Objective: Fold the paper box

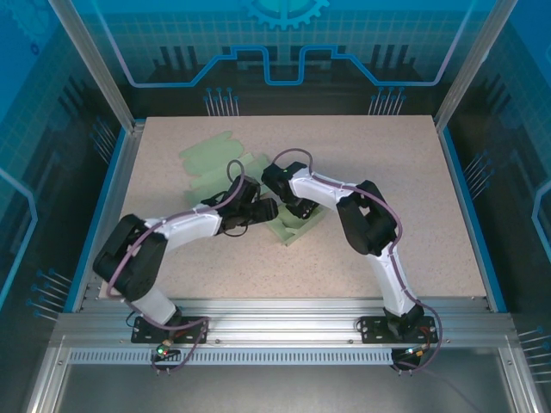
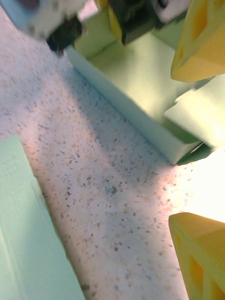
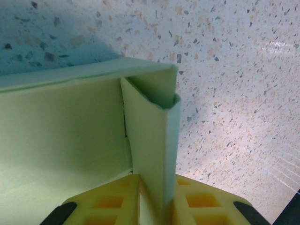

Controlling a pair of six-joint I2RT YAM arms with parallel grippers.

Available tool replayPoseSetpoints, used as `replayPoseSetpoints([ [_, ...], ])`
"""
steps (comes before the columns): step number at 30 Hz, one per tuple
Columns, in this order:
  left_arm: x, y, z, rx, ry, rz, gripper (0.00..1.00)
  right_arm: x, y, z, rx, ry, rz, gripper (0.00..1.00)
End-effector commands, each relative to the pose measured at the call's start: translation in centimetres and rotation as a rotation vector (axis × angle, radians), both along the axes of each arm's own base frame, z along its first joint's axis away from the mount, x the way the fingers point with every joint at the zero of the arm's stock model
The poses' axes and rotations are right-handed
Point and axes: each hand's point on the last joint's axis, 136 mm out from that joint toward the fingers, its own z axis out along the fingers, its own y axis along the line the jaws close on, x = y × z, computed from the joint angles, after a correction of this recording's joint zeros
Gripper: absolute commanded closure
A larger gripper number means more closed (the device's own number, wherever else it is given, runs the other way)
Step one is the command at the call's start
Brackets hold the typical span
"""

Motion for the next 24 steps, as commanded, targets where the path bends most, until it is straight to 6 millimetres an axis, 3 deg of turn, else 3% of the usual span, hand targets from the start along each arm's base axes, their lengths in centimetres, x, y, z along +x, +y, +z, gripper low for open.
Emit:
replayPoseSetpoints([
  [1, -0.3, 1.5, 2.0, 0.038, -0.08, 0.065, 0.25, -1.2, 0.9, -1.1, 0.059, 0.039, -0.015, 0.72],
  [9, -0.2, 2.5, 2.7, 0.119, -0.118, 0.029, 0.25, 0.0, 2.4, 3.0, 0.15, -0.029, 0.026, 0.44],
  [16, 0.8, 2.4, 1.2, 0.104, -0.078, 0.017, 0.35, 1.3, 3.7, 7.8, 0.232, -0.113, 0.034, 0.32],
  [20, 1.4, 3.0, 0.6, 0.117, -0.067, 0.03, 0.4, 1.1, 3.9, 11.4, 0.301, -0.173, 0.009, 0.31],
  [24, 1.8, 3.6, -0.2, 0.133, -0.052, 0.038, 0.43, -1.1, 3.1, 16.7, 0.381, -0.272, -0.056, 0.26],
])
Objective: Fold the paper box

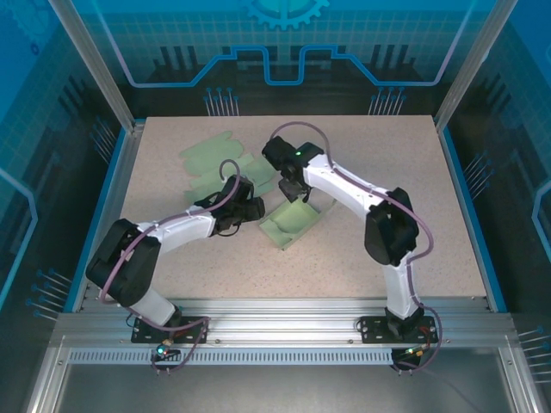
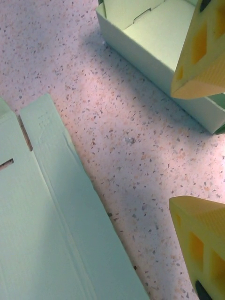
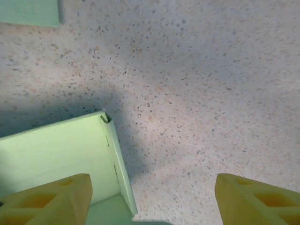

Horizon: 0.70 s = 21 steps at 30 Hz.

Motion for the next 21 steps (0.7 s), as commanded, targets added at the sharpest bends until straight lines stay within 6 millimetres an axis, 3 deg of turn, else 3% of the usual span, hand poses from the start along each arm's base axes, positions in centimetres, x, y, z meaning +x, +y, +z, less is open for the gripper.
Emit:
replayPoseSetpoints([
  [1, 0.9, -0.1, 0.1, 0.005, -0.005, -0.016, 0.43, -3.0, -0.7, 6.5, 0.098, -0.097, -0.073, 0.25],
  [5, 1.2, -0.4, -0.2, 0.003, -0.012, -0.023, 0.43, -7.5, -3.3, 9.4, 0.224, -0.151, -0.199, 0.22],
  [7, 1.3, -0.4, -0.1, 0.006, -0.018, -0.028, 0.43, -9.7, -4.5, 9.2, 0.307, -0.147, -0.268, 0.19],
  [9, 1.5, -0.5, 0.0, 0.009, -0.025, -0.036, 0.42, -11.7, -5.2, 8.3, 0.419, -0.131, -0.342, 0.11],
  [11, 1.6, -0.6, 0.1, 0.012, -0.028, -0.044, 0.42, -13.1, -4.6, 6.6, 0.542, -0.083, -0.38, 0.01],
  [16, 1.6, -0.7, 0.2, 0.012, -0.032, -0.051, 0.42, -14.0, -2.3, 3.6, 0.71, 0.004, -0.45, 0.0],
  [21, 1.4, -0.6, 0.4, 0.007, -0.037, -0.051, 0.41, -13.1, -0.8, 2.7, 0.756, 0.012, -0.45, 0.02],
])
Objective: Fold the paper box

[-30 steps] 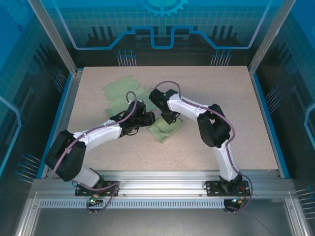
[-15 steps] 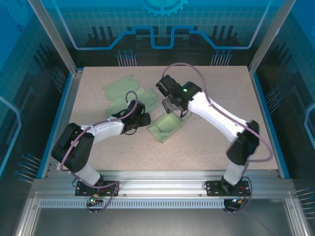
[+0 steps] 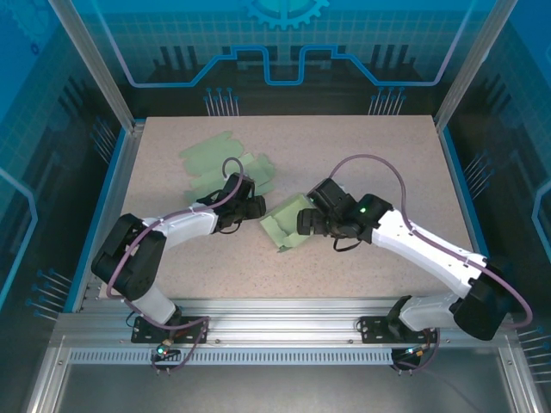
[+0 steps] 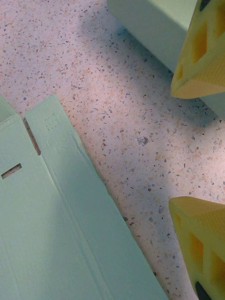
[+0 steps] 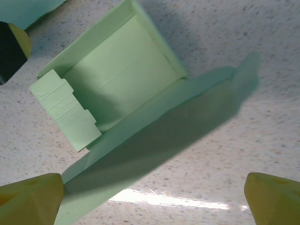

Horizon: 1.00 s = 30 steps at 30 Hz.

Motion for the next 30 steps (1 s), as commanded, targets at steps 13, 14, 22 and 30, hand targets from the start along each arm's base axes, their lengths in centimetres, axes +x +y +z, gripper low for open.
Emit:
replayPoseSetpoints([
  [13, 0.8, -1.1, 0.0, -0.045, -0.01, -0.019, 0.39, 2.6, 3.1, 1.5, 0.157, -0.029, -0.026, 0.0],
  [14, 0.9, -1.3, -0.2, -0.044, -0.002, -0.024, 0.39, 2.5, 3.0, 1.6, 0.162, -0.029, -0.03, 0.0],
  [22, 1.5, -2.0, -1.3, -0.046, 0.038, -0.031, 0.41, 1.4, 2.8, 4.3, 0.259, -0.059, -0.043, 0.0],
  [30, 1.2, -2.1, -1.6, -0.064, 0.046, -0.031, 0.42, 1.5, 2.5, 3.7, 0.285, -0.041, -0.101, 0.0],
])
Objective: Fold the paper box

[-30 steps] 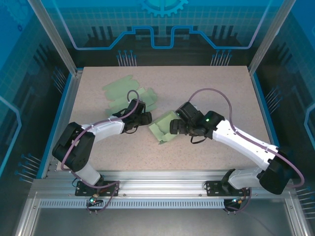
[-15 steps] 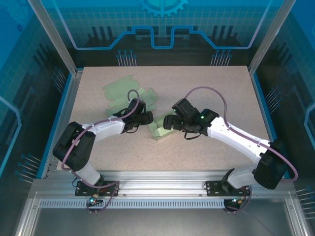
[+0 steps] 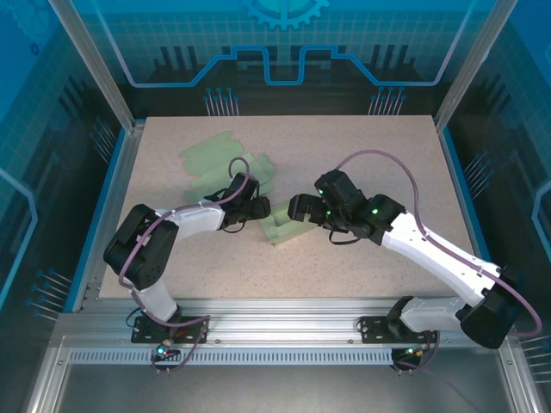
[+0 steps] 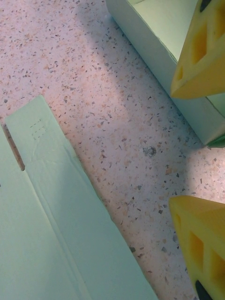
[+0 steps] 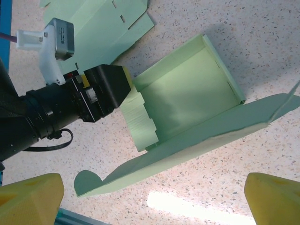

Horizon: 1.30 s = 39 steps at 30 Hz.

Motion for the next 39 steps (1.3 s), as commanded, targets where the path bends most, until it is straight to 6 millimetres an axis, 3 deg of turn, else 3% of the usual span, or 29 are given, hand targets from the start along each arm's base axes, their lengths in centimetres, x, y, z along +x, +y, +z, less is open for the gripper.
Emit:
replayPoseSetpoints([
  [1, 0.4, -0.6, 0.4, -0.042, -0.001, 0.003, 0.42, 0.5, -0.3, -1.2, 0.002, 0.041, -0.049, 0.0],
  [10, 0.1, -0.8, 0.2, -0.061, 0.007, 0.001, 0.42, 1.3, -0.3, -3.9, -0.012, 0.095, -0.063, 0.04],
  [19, 0.1, -0.9, 1.5, -0.078, -0.014, -0.001, 0.41, 2.2, -1.7, -5.0, -0.071, 0.125, -0.031, 0.45],
  [25, 0.3, -1.2, 2.3, -0.096, -0.024, -0.009, 0.41, 3.2, -2.5, -4.5, -0.148, 0.124, 0.035, 0.67],
  [28, 0.5, -1.4, 2.6, -0.129, -0.018, -0.01, 0.41, 4.1, -2.6, -3.9, -0.202, 0.112, 0.092, 0.76],
  [39, 1.8, -0.5, 5.0, -0.234, -0.076, -0.09, 0.34, 8.6, -1.1, -2.2, -0.492, 0.064, 0.425, 0.9],
])
